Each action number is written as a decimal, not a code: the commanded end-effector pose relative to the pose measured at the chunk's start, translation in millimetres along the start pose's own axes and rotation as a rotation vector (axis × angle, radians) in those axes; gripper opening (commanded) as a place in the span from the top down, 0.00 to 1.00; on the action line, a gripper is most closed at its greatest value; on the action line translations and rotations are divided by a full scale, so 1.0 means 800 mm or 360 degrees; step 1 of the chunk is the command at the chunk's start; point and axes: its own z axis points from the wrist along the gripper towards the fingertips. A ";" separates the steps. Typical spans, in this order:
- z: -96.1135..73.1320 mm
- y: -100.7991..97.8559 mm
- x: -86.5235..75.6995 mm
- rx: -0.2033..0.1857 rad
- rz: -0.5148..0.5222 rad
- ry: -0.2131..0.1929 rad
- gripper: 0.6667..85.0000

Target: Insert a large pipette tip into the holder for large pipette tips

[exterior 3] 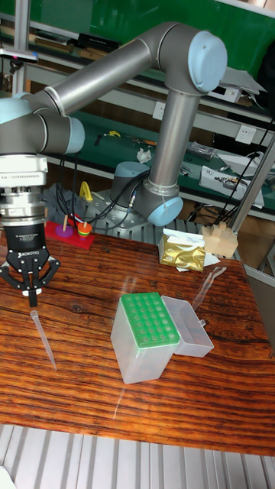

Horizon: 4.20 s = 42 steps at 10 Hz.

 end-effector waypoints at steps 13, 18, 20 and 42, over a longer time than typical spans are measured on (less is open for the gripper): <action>-0.007 -0.002 -0.058 0.0003 -0.0113 -0.0349 1.00; 0.005 0.017 -0.061 -0.0085 0.0027 -0.0362 1.00; 0.017 0.023 -0.052 -0.0096 0.0054 -0.0351 1.00; 0.026 0.005 -0.024 -0.0072 -0.0087 -0.0291 0.64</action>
